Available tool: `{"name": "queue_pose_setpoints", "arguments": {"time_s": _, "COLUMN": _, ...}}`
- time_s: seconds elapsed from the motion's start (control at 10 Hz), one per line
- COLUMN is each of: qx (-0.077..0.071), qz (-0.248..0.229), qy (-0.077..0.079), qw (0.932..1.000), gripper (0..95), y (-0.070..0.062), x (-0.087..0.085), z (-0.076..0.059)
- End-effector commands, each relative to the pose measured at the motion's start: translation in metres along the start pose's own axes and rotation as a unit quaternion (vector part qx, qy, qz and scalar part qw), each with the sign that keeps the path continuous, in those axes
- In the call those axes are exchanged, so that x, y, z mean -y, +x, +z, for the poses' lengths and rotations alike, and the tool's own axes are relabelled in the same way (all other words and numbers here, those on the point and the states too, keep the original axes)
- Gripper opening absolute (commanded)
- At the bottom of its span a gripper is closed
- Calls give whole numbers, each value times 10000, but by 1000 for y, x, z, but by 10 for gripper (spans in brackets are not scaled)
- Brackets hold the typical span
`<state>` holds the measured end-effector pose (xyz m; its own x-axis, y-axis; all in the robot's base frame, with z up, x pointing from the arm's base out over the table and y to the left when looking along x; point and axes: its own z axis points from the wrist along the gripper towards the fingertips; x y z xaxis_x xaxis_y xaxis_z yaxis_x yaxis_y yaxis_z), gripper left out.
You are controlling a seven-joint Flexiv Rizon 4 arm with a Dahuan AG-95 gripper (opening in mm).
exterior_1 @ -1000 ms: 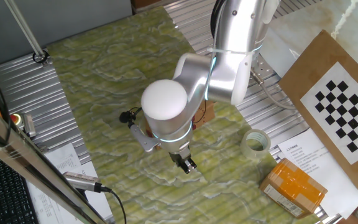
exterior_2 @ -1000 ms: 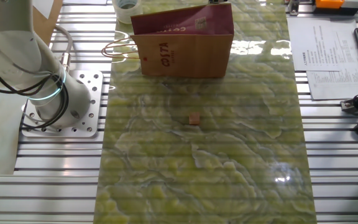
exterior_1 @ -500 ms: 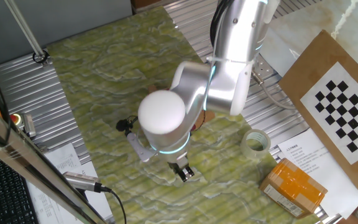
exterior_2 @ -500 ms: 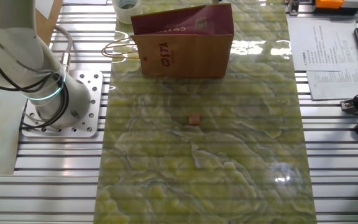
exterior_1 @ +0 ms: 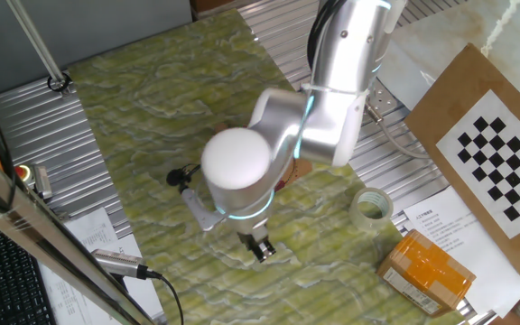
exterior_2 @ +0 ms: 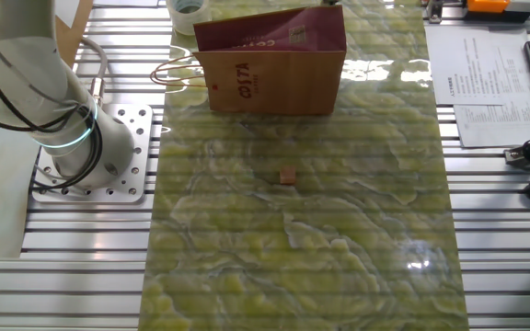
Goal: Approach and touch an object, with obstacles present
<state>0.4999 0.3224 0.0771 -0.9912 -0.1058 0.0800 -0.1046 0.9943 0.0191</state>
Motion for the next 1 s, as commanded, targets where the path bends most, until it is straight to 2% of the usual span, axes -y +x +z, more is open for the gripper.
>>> {"name": "queue_pose_setpoints", "arguments": {"time_s": 0.1, "qx": 13, "qz": -142, "qy": -10, "qw": 9999, "gripper": 0, "y": -10, "x": 5, "z": 0}}
{"name": "queue_pose_setpoints", "arguments": {"time_s": 0.4, "qx": -9, "qz": -282, "qy": 5, "qw": 9996, "gripper": 0, "y": -23, "x": 9, "z": -1}}
{"name": "queue_pose_setpoints", "arguments": {"time_s": 0.8, "qx": -16, "qz": -601, "qy": 27, "qw": 9982, "gripper": 0, "y": -31, "x": 25, "z": -7}}
{"name": "queue_pose_setpoints", "arguments": {"time_s": 0.9, "qx": -13, "qz": -623, "qy": 14, "qw": 9981, "gripper": 0, "y": -31, "x": 23, "z": -7}}
{"name": "queue_pose_setpoints", "arguments": {"time_s": 1.0, "qx": 38, "qz": -560, "qy": -114, "qw": 9984, "gripper": 0, "y": -31, "x": 23, "z": -7}}
